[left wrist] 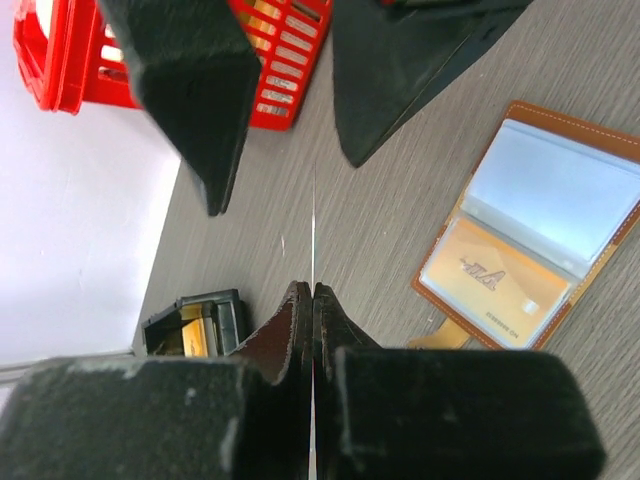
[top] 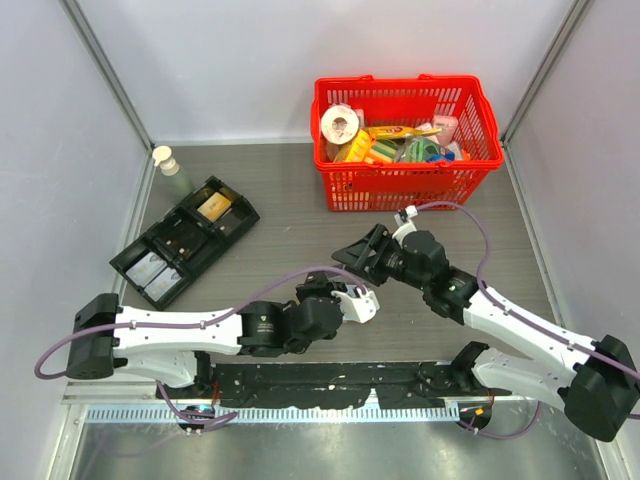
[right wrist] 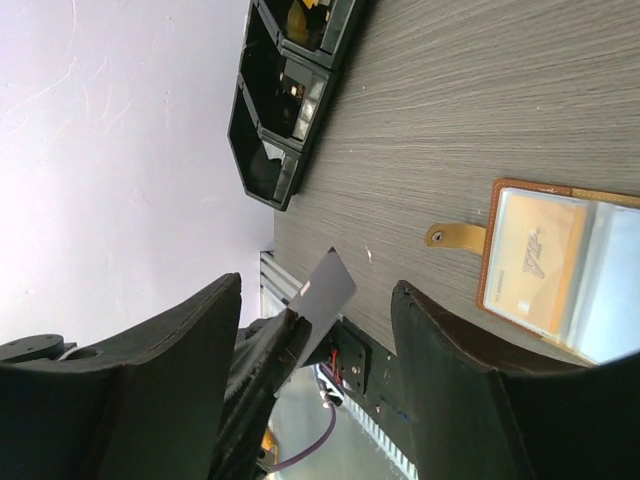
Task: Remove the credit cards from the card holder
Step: Place the credit card in the storage box.
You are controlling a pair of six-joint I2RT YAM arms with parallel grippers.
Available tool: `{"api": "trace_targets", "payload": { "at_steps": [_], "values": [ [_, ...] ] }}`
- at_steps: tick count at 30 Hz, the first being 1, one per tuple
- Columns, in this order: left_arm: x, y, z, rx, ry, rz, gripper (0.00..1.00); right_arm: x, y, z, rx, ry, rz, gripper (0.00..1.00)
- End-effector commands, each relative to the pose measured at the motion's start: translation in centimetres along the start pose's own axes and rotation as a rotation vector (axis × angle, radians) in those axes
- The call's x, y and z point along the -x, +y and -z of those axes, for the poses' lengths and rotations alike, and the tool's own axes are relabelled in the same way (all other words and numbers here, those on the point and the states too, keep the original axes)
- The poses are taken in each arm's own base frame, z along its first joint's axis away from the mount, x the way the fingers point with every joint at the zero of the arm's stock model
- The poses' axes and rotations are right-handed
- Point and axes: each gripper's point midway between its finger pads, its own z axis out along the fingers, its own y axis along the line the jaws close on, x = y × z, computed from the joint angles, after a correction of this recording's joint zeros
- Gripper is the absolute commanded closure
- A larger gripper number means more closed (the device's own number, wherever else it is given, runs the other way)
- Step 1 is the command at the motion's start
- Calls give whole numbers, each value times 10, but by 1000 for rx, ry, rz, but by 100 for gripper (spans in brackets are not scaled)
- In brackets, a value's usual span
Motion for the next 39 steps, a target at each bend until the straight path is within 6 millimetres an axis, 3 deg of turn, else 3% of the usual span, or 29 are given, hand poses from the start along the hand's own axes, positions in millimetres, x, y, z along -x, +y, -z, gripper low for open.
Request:
{"api": "trace_targets", "payload": {
  "at_steps": [1,6,11,12,14,16,18,21,24,29,31,39],
  "values": [
    [22,9,0,55,-50,1,100,4,33,-4,110,0,-22,36],
    [24,5,-6,65,-36,-20,100,-4,23,-10,83,22,-42,50],
    [28,-1,-8,74,-32,-23,99,-8,15,-12,69,33,-42,82],
    [28,-1,-8,72,-34,-13,97,-7,15,-12,69,27,-42,92],
    [28,-5,-8,55,-32,13,82,-6,12,-11,68,16,-48,99],
    [27,-8,-6,35,-30,53,58,-2,12,-9,75,-11,-50,99],
    [26,-12,-4,12,-33,114,43,1,10,-8,72,-32,-46,99],
    [27,-14,2,-25,-57,219,24,6,7,-6,80,-60,-29,99],
    [27,-12,7,-86,-77,366,13,14,1,-2,96,-100,-21,99],
    [19,-2,11,-221,-121,692,7,27,-9,9,126,-176,5,99],
    [18,13,13,-271,-175,883,7,31,-9,13,154,-202,22,99],
    [1,40,4,-438,-300,1384,9,30,5,25,303,-235,71,99]
  ]
}}
